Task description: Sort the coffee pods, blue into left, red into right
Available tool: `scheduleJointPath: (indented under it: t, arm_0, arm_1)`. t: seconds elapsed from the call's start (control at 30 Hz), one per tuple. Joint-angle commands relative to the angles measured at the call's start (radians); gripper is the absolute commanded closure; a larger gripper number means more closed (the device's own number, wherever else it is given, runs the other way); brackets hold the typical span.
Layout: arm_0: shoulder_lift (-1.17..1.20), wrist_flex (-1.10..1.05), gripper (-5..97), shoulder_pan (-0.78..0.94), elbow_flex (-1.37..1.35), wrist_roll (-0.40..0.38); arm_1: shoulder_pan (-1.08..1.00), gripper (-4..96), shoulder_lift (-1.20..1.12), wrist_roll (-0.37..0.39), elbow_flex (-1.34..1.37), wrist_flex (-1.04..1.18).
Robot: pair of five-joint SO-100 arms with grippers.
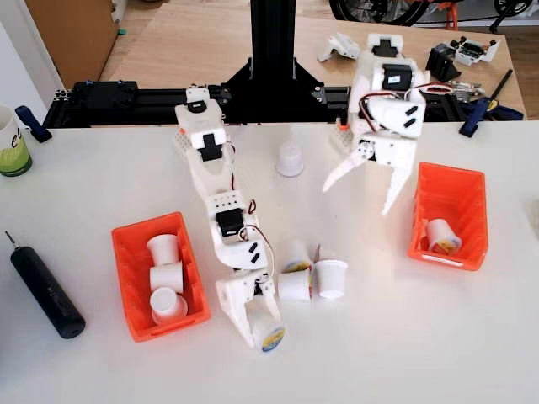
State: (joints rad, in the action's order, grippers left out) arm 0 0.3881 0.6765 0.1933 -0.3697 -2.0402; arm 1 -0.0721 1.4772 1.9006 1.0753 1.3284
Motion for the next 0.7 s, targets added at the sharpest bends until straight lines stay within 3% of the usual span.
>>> scheduleJointPath:
  t: [0.0,0.13,0.43,0.67]
  arm_0:
    - [0.018,0.175,77,-0.002,0.167,0.032]
    - [0.02,0.273,77,-0.006,0.232,0.041]
    - [0.034,0.741,78,-0.091,0.554,0.026]
    - [0.178,0.948,77,-0.161,0.554,0.023]
  arm_1:
    - [0.005,49.0,0.043,0.012,0.011,-0.035]
    - [0.005,49.0,0.043,0.009,0.029,-0.044]
    - [0.002,48.8,0.043,-0.002,0.041,-0.044]
    - [-0.011,49.4,0.043,-0.023,0.086,-0.083]
